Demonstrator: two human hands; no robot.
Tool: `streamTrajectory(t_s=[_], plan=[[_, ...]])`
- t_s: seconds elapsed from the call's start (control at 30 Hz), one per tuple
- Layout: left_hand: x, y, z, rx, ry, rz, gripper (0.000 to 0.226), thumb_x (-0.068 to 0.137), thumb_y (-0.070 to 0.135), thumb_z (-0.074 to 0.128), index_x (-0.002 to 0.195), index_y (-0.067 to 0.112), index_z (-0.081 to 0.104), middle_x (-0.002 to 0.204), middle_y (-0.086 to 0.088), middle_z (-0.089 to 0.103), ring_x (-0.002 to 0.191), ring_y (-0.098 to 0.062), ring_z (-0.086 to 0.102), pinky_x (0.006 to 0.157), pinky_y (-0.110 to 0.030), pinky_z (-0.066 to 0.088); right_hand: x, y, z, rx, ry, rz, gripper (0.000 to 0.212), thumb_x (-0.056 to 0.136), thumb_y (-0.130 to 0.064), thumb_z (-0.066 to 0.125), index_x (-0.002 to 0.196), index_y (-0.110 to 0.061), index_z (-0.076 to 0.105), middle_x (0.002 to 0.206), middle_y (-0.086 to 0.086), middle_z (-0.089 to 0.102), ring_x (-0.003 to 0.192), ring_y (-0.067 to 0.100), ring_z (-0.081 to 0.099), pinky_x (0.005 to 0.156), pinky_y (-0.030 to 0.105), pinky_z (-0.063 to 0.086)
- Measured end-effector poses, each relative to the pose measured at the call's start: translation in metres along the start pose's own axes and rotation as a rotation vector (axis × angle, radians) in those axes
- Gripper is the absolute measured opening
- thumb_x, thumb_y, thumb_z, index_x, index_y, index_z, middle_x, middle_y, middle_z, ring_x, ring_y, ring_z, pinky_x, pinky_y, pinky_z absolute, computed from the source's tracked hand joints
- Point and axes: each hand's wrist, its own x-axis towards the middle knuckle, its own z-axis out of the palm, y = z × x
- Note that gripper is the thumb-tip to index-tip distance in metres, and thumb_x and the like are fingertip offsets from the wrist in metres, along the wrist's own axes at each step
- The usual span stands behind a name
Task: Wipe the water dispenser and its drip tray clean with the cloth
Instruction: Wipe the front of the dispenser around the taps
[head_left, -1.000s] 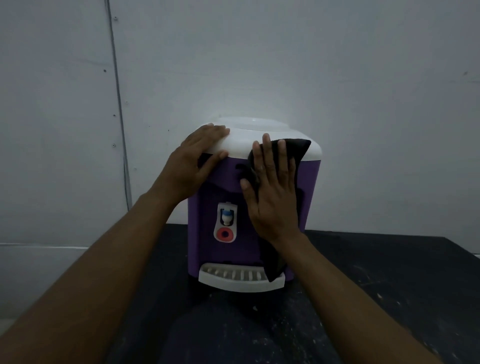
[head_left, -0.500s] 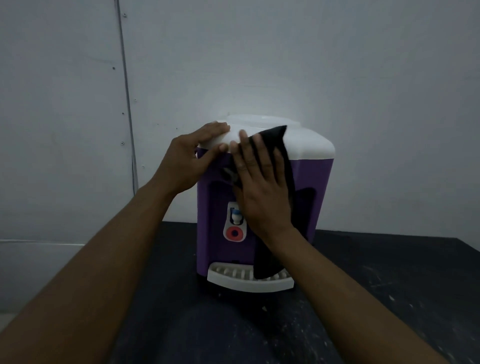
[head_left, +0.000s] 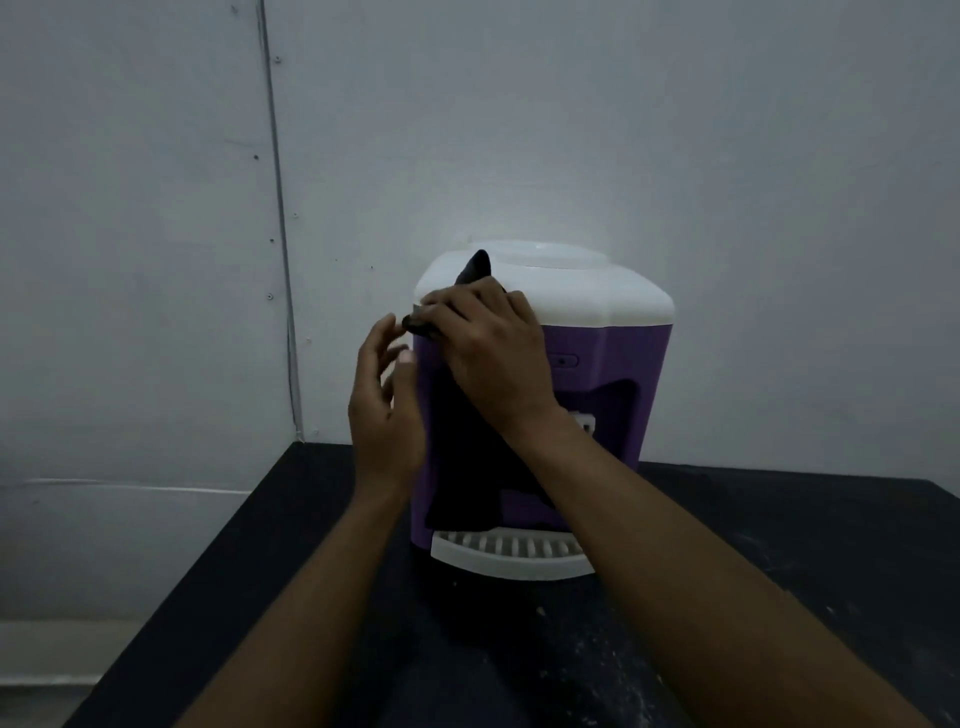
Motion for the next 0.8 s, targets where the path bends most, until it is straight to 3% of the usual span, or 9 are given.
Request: streamTrajectory(t_s=[0.07,0.17,0.3,0.37,0.43,0.5,0.57,0.7,0.8], plan=[[-0.016,-0.007,-0.005,0.029,-0.04,0.011,0.044,0.1,0.043,0.055,0.141,0.03,0.047,0.131,0.025,0.056,0.12,0.0,0.056,0.091,-0.012,0.049,0.01,-0.002,-0.006,0.071,0.043,0.08,0.017,0.098,-0.02,0.068,0.112,-0.019,0.077,0.113,-0.004,0.073,0.1,0.024,0.063,0.082,0.039,0.047],[-0.027,-0.021,-0.014,0.264,-0.174,0.07,0.057,0.091,0.04,0.073,0.139,0.02,0.049,0.131,0.009,0.056,0.116,-0.007,0.056,0.091,-0.019,0.05,0.015,-0.006,-0.016,0.239,0.132,0.223,0.014,0.097,-0.021,0.071,0.109,-0.018,0.077,0.107,-0.005,0.073,0.094,0.02,0.06,0.079,0.035,0.049],[-0.032,-0.027,-0.029,0.38,-0.189,-0.028,0.026,0.095,0.043,0.06,0.111,0.023,0.065,0.104,0.005,0.067,0.096,-0.019,0.063,0.077,-0.036,0.055,0.012,-0.004,-0.029,0.409,0.162,0.381,0.018,0.097,-0.022,0.071,0.113,-0.016,0.076,0.11,-0.005,0.071,0.097,0.017,0.061,0.082,0.029,0.05],[-0.027,-0.027,-0.038,0.344,-0.227,-0.166,0.021,0.102,0.038,0.054,0.098,0.027,0.071,0.087,0.005,0.072,0.086,-0.02,0.069,0.069,-0.033,0.057,0.007,-0.003,-0.034,0.464,0.136,0.4,0.02,0.096,-0.023,0.073,0.113,-0.013,0.075,0.109,-0.003,0.071,0.1,0.017,0.064,0.086,0.031,0.052],[-0.022,-0.019,-0.042,0.246,-0.218,-0.389,0.026,0.105,0.036,0.048,0.093,0.033,0.071,0.087,0.008,0.075,0.089,-0.015,0.071,0.067,-0.022,0.054,-0.002,-0.005,-0.035,0.479,0.09,0.385,0.023,0.095,-0.024,0.075,0.113,-0.011,0.074,0.108,-0.001,0.069,0.099,0.015,0.065,0.086,0.031,0.054],[-0.018,-0.007,-0.04,-0.068,-0.163,-0.681,0.028,0.106,0.035,0.044,0.102,0.027,0.07,0.104,-0.001,0.076,0.1,-0.021,0.071,0.08,-0.03,0.056,-0.013,-0.008,-0.034,0.489,0.031,0.388,0.024,0.095,-0.027,0.075,0.112,-0.01,0.073,0.105,0.0,0.067,0.095,0.012,0.063,0.083,0.027,0.053],[-0.017,0.007,-0.038,-0.429,-0.135,-0.813,0.035,0.106,0.034,0.042,0.114,0.016,0.07,0.116,-0.01,0.075,0.105,-0.026,0.072,0.086,-0.038,0.056,-0.022,-0.012,-0.031,0.542,-0.042,0.43,0.024,0.096,-0.029,0.074,0.108,-0.009,0.072,0.103,0.0,0.063,0.091,0.01,0.06,0.081,0.026,0.051],[-0.019,0.028,-0.033,-0.803,-0.199,-0.718,0.055,0.099,0.041,0.034,0.134,0.008,0.062,0.134,-0.018,0.064,0.119,-0.033,0.061,0.107,-0.049,0.042,-0.029,-0.021,-0.024,0.628,-0.203,0.499,0.024,0.105,-0.029,0.06,0.107,-0.007,0.07,0.104,0.001,0.059,0.091,0.011,0.058,0.08,0.028,0.049],[-0.021,0.038,-0.019,-0.662,-0.258,-0.602,0.053,0.101,0.045,0.045,0.142,0.012,0.054,0.136,-0.014,0.063,0.122,-0.027,0.062,0.105,-0.047,0.046,-0.026,-0.024,-0.026,0.694,-0.337,0.454,0.026,0.11,-0.019,0.044,0.108,-0.006,0.066,0.107,0.002,0.056,0.091,0.012,0.055,0.081,0.026,0.045]])
